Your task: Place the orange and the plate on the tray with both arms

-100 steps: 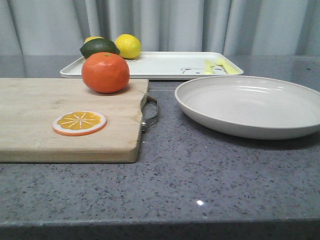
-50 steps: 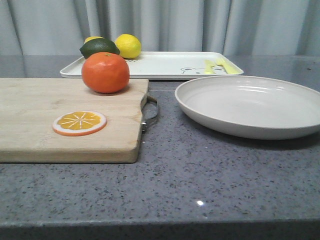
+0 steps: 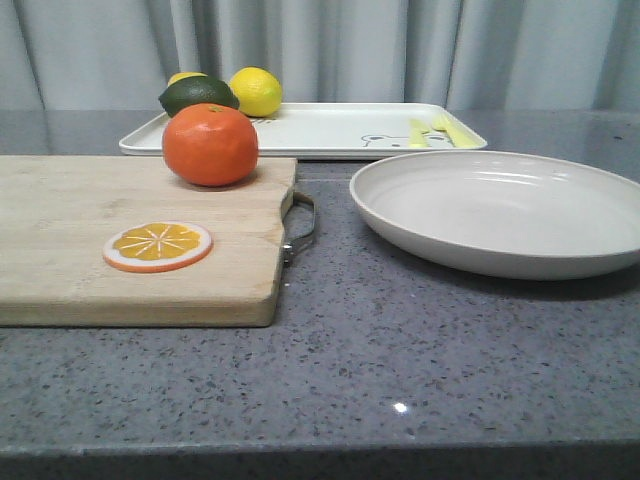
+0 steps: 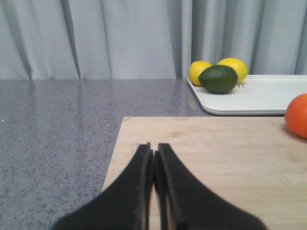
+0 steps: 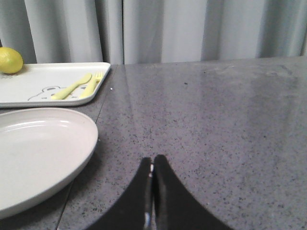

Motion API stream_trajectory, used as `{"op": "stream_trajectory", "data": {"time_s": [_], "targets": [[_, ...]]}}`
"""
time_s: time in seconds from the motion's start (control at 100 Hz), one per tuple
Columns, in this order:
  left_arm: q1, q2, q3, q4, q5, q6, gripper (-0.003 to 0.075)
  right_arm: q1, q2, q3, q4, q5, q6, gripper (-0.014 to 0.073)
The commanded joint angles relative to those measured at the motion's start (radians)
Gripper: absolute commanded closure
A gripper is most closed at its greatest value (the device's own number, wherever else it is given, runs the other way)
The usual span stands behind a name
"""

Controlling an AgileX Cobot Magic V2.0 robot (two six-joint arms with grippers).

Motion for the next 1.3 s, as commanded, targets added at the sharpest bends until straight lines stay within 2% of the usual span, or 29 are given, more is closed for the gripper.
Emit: {"op": "stream_trajectory", "data": {"time_s": [0.0,0.27,0.54,0.99,1.29], "targets": [[0.003,0.056,-0.073,0.0,-0.083,-0.002,0.0739,0.0,0.054,-0.071,-0.013,-0.06,0.001,0.0652],[0.003,0.228,-0.189,0.0,-0.09,-0.002,0.0739,0.0,0.207,-0.162,-0.007,-0.068,0.0,0.0652],[0.001,0.395,-0.256,-0.007,-0.215,-0.002,0.0739,0.0,0.365,-0.265,-0.007,-0.089,0.0,0.0652],[0.001,0.662,-0.407,-0.007,-0.216,-0.002,0.0739,0.0,0.642,-0.415,-0.007,-0.085,0.0,0.0652],[0.001,0.816,-0.503,-0.007,-0.214,-0.002,0.0736,0.0,0.721,-0.435,-0.013,-0.124,0.0,0.0652]]}}
